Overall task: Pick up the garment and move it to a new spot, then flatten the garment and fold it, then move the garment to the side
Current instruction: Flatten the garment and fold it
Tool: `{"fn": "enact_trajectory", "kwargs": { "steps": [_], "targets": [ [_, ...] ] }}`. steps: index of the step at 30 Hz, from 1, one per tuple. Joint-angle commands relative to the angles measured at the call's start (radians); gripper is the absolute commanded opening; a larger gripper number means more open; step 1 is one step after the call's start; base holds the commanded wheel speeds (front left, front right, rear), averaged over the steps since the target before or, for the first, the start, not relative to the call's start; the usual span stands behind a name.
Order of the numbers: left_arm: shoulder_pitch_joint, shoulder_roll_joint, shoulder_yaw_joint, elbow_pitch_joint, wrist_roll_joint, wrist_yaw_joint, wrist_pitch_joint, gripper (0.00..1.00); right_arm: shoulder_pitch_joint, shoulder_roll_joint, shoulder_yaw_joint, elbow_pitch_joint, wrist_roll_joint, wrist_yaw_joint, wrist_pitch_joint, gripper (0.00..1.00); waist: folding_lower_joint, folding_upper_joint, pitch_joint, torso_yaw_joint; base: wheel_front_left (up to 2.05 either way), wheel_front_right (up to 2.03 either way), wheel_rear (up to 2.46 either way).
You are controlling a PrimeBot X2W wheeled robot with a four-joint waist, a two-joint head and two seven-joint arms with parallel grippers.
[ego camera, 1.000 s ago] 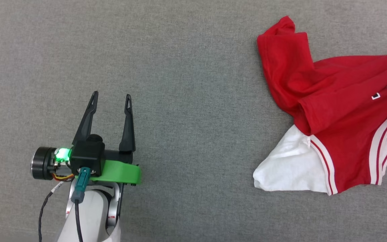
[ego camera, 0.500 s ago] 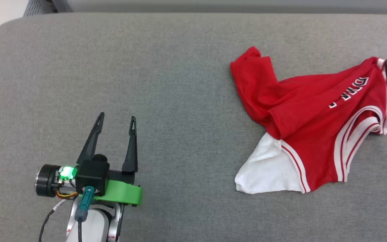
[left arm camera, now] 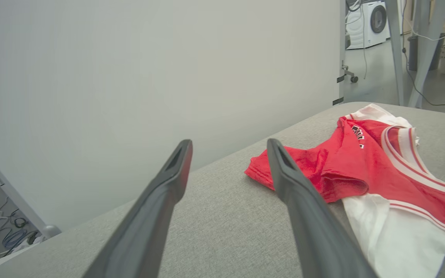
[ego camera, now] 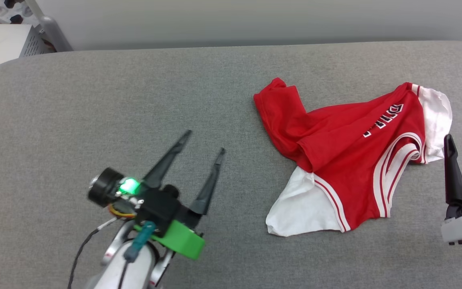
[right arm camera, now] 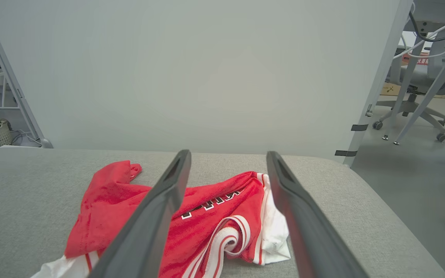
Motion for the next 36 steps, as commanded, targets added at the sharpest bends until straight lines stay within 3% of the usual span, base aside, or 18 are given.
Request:
{"fn": "enact_trajectory", "kwargs": {
  "steps": [1,4,8,12,20,26,27,28,30,36],
  "targets": [
    [-0.041,0.018,-0.044,0.022,-0.002,-0.016,0.006,1.00,0.018,0.012,-0.008,-0.010,-0.012,-0.001,0.003,1.00,0.0001,0.0000,-0.006,-0.007,0.00,0.00,0.00],
    [-0.114,0.046,-0.161,0.047,-0.031,-0.028,0.081,1.00,0.034,0.028,-0.014,-0.021,-0.014,-0.001,0.003,1.00,0.0001,0.0000,-0.008,-0.018,0.00,0.00,0.00],
    [-0.237,0.119,-0.403,0.043,-0.148,-0.029,0.236,1.00,0.046,0.039,-0.011,-0.031,-0.015,-0.001,0.003,1.00,0.0001,0.0000,-0.002,-0.037,0.00,0.00,0.00],
    [-0.352,0.176,-0.583,0.035,-0.267,-0.029,0.388,1.00,0.046,0.043,-0.010,-0.033,-0.019,-0.001,-0.002,1.00,0.0001,0.0000,0.014,-0.052,0.00,0.00,0.00],
    [-0.546,0.226,-0.866,0.044,-0.473,-0.030,0.633,1.00,0.023,0.047,-0.011,-0.030,-0.027,-0.001,-0.023,1.00,0.0001,0.0000,0.064,-0.079,0.00,0.00,0.00],
    [-0.637,0.226,-0.927,0.067,-0.508,-0.030,0.743,1.00,-0.011,0.052,0.002,-0.022,-0.028,-0.001,-0.038,1.00,0.0001,0.0000,0.111,-0.109,0.00,0.00,0.00],
    [-0.628,0.222,-0.928,0.062,-0.496,-0.030,0.772,1.00,-0.017,0.053,0.006,-0.020,-0.027,-0.001,-0.041,1.00,0.0001,0.0000,0.117,-0.114,0.00,0.00,0.00],
    [-0.593,0.220,-0.929,0.035,-0.458,-0.030,0.866,1.00,-0.037,0.057,0.017,-0.012,-0.026,-0.001,-0.048,1.00,0.0001,0.0000,0.143,-0.135,0.00,0.00,0.00],
    [-0.577,0.229,-0.929,0.012,-0.437,-0.030,0.921,1.00,-0.052,0.059,0.020,-0.005,-0.024,-0.001,-0.056,1.00,0.0001,0.0000,0.162,-0.148,0.00,0.00,0.00],
    [-0.568,0.261,-0.929,0.021,-0.413,-0.030,0.968,1.00,-0.079,0.067,0.025,0.012,-0.027,-0.001,-0.073,1.00,0.0001,0.0000,0.199,-0.170,0.00,0.00,0.00]
  ]
}}
